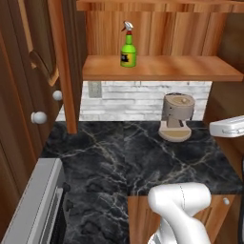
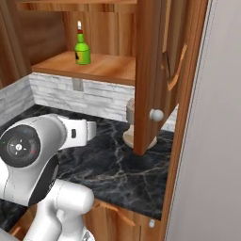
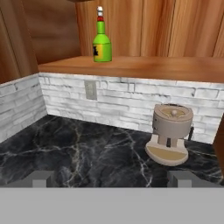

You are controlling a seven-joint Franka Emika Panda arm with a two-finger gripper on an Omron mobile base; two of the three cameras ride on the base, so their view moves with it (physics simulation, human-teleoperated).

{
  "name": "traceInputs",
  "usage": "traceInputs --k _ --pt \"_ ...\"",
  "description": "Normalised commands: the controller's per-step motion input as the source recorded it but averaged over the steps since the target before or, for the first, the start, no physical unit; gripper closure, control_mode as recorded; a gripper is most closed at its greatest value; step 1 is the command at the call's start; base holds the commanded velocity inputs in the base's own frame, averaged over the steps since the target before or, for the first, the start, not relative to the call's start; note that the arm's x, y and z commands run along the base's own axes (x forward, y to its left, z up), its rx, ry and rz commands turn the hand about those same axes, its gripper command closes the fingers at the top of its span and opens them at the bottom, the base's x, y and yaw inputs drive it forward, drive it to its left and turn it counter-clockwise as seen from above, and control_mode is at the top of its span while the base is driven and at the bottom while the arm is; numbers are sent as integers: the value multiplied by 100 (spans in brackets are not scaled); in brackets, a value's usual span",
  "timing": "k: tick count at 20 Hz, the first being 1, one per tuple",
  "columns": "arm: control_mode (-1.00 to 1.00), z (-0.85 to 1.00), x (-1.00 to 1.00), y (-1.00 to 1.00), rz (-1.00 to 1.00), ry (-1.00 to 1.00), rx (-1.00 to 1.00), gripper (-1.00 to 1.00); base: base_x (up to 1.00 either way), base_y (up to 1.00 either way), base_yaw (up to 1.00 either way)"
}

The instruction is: Move the cutting board and knife to the sink. Then move spray from the cabinet to the counter.

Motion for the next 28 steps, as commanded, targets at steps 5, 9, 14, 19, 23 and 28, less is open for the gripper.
traceInputs --k 5,9,14,19,23,28 --pt "100 0 0 0 0 0 0 -100 31 24 21" --pt "100 0 0 0 0 0 0 -100 48 31 12" --pt "100 0 0 0 0 0 0 -100 54 30 14" --pt "100 0 0 0 0 0 0 -100 27 27 30" --pt "-100 -2 0 58 9 0 -10 -100 0 17 6" --pt "-100 0 1 86 1 0 -14 -100 0 0 0"
